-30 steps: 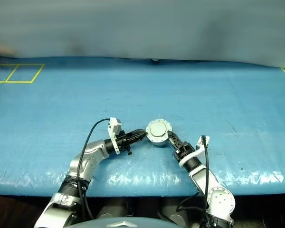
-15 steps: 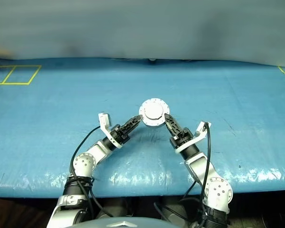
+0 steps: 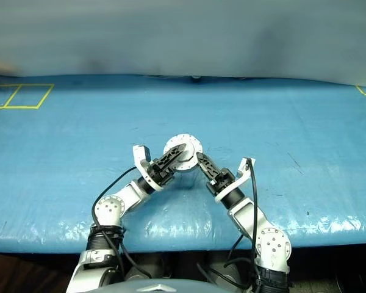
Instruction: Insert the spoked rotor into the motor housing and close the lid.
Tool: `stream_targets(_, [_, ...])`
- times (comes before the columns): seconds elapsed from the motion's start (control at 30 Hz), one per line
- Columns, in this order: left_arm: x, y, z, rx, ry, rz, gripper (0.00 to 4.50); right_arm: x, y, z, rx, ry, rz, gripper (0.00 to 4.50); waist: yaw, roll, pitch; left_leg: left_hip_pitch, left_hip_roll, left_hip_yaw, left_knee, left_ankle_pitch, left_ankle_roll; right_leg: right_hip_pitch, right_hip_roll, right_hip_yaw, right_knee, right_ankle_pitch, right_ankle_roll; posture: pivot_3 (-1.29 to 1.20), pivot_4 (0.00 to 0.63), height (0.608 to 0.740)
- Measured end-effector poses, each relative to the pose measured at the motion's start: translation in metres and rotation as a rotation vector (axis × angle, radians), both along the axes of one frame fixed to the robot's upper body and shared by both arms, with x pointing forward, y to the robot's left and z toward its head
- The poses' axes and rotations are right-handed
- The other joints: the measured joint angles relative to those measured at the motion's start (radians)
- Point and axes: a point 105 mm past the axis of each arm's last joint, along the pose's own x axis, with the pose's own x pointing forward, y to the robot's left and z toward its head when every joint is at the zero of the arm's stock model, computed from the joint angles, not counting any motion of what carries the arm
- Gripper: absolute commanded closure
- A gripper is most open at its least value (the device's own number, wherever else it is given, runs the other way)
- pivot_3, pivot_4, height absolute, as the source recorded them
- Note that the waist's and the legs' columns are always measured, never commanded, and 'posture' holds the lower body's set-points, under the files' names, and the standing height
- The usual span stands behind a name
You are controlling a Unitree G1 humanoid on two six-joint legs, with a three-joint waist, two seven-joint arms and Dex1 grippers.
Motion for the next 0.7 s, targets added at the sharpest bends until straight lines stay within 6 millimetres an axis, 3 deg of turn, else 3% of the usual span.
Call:
stream_targets(0.13, [-0.001, 0.001, -0.001, -0.006, 0.007, 0.002, 1.89, 0.000, 0.000, 0.004, 0.003, -0.019, 0.000, 3.36, 0.001, 0.000, 0.000, 0.000, 0.000, 0.000, 0.000, 0.000, 0.000, 0.000, 0.000, 0.000, 0.000, 0.000, 0.000, 0.00, 0.150, 0.740])
stream_targets(0.4, [0.003, 0.004, 0.001, -0.017, 0.016, 0.026, 1.91, 0.005, 0.002, 0.007, -0.014, -0.031, -0.008, 3.36, 0.001, 0.000, 0.000, -0.001, 0.000, 0.000, 0.002, 0.000, 0.000, 0.000, 0.000, 0.000, 0.000, 0.001, 0.000, 0.00, 0.150, 0.740])
stream_targets(0.5, [0.007, 0.007, 0.002, -0.018, 0.012, 0.062, 1.91, 0.010, -0.003, 0.009, -0.020, -0.054, -0.053, 2.25, 0.001, 0.000, 0.000, -0.001, 0.000, 0.000, 0.002, 0.000, 0.000, 0.000, 0.000, 0.000, 0.000, 0.001, 0.000, 0.00, 0.150, 0.740])
stream_targets(0.53, [0.007, 0.008, 0.002, -0.017, 0.013, 0.068, 1.91, 0.010, -0.004, 0.009, -0.019, -0.058, -0.061, 2.13, 0.001, 0.000, 0.000, -0.001, 0.000, 0.000, 0.002, 0.000, 0.001, 0.000, 0.000, 0.000, 0.000, 0.001, 0.001, 0.00, 0.150, 0.740])
stream_targets(0.7, [0.021, 0.023, 0.000, -0.006, 0.027, 0.194, 1.91, 0.022, -0.030, 0.002, -0.096, -0.047, -0.228, 0.56, 0.003, 0.000, 0.000, -0.001, 0.000, 0.001, 0.002, 0.000, 0.000, 0.000, 0.000, 0.000, 0.000, 0.001, 0.001, 0.00, 0.150, 0.740])
